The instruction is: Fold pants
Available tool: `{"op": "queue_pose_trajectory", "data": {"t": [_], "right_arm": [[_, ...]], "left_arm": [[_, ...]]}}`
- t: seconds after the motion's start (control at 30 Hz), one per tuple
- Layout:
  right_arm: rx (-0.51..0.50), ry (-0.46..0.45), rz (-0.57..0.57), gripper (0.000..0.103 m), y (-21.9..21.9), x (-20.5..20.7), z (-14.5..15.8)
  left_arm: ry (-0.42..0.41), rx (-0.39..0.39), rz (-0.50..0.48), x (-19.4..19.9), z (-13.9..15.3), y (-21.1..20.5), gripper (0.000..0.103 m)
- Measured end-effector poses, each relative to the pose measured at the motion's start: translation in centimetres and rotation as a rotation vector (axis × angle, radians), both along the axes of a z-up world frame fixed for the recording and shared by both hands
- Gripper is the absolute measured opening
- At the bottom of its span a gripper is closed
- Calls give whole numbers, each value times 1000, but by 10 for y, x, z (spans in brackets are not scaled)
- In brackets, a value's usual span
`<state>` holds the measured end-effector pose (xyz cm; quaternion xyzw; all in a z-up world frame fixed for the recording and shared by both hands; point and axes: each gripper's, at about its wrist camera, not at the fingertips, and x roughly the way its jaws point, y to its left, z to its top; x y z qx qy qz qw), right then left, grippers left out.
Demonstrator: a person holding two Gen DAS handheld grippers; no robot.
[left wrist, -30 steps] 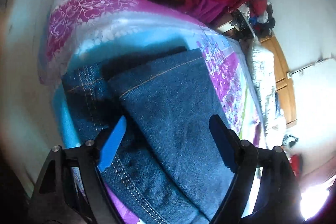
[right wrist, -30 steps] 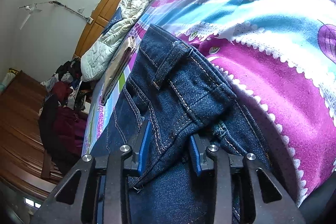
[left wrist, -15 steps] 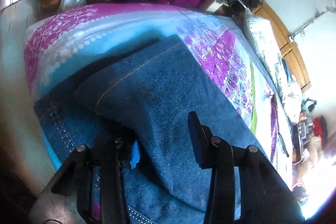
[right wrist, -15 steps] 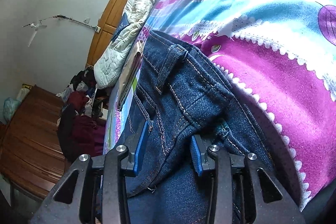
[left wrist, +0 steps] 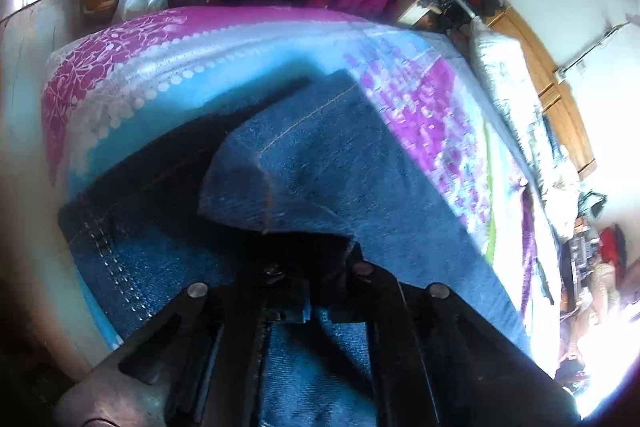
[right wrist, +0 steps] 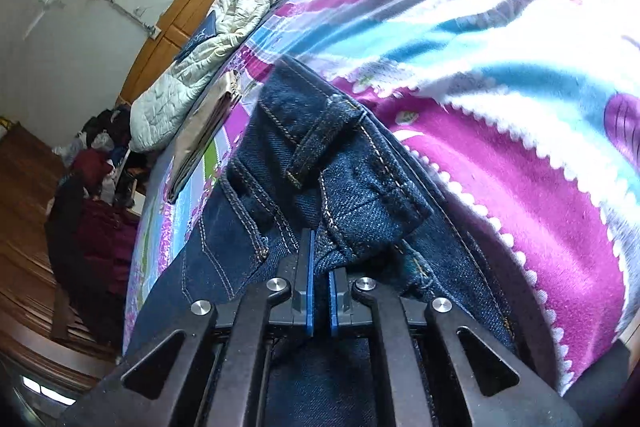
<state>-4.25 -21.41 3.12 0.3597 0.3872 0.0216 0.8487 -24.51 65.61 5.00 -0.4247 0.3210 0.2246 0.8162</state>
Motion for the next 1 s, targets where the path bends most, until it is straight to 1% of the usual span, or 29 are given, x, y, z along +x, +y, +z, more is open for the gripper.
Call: {"op": "queue_pose_trajectory", "data": {"t": [0.1,0.17,0.23,0.27,0.33,0.37,0.4,0.47,0.5,0.53,0.57,0.6,0.67,0.7,0.73,0.77,0.83,0.87,0.9,0.93,0.97,1.0], "right_arm": [[-23,-38,21,6,3,-1,33],[-26,-77,46,6,5,-5,61],[-11,-125,74,6,4,-17,87],[-18,-143,89,7,4,-27,99],[-55,-160,119,8,5,-47,111],[-86,-153,133,8,5,-55,112],[-120,-130,149,8,5,-62,107],[-152,-52,154,8,5,-65,84],[-155,-14,156,8,5,-66,71],[-181,24,160,8,9,-65,60],[-214,48,153,8,11,-65,53],[-212,45,143,8,10,-69,49],[-176,17,117,7,3,-77,52],[-163,3,111,7,0,-82,54],[-160,-15,110,6,-1,-86,60],[-151,-37,107,6,-2,-91,66],[-112,-84,100,6,-5,-100,75],[-104,-83,98,6,-5,-100,75],[-104,-62,102,6,-5,-100,68],[-104,-24,101,6,-7,-100,57],[-84,17,96,6,-11,-98,45],[-70,57,84,6,-13,-98,34]], "left_arm": [[-60,-10,-13,-2,15,3,4],[-99,-29,-15,-4,26,7,3],[-143,-42,-11,-12,39,9,3],[-178,-50,-8,-20,46,11,3],[-212,-60,-1,-34,51,11,3],[-219,-67,5,-42,48,12,3],[-205,-63,8,-50,41,12,3],[-116,-44,-2,-53,15,12,4],[-71,-74,-4,-53,-5,14,4],[-30,-103,5,-53,-22,15,4],[-45,-107,17,-55,-27,15,4],[-66,-98,31,-57,-23,14,4],[-104,-77,35,-57,-11,14,4],[-118,-48,35,-57,-1,14,4],[-125,-36,34,-57,6,15,4],[-149,-38,34,-58,13,15,4],[-174,-17,38,-61,22,11,4],[-173,-5,37,-61,23,11,4],[-161,9,32,-61,19,9,4],[-123,17,31,-60,10,9,4],[-89,8,34,-58,-1,11,4],[-48,-26,43,-56,-17,14,4]]}}
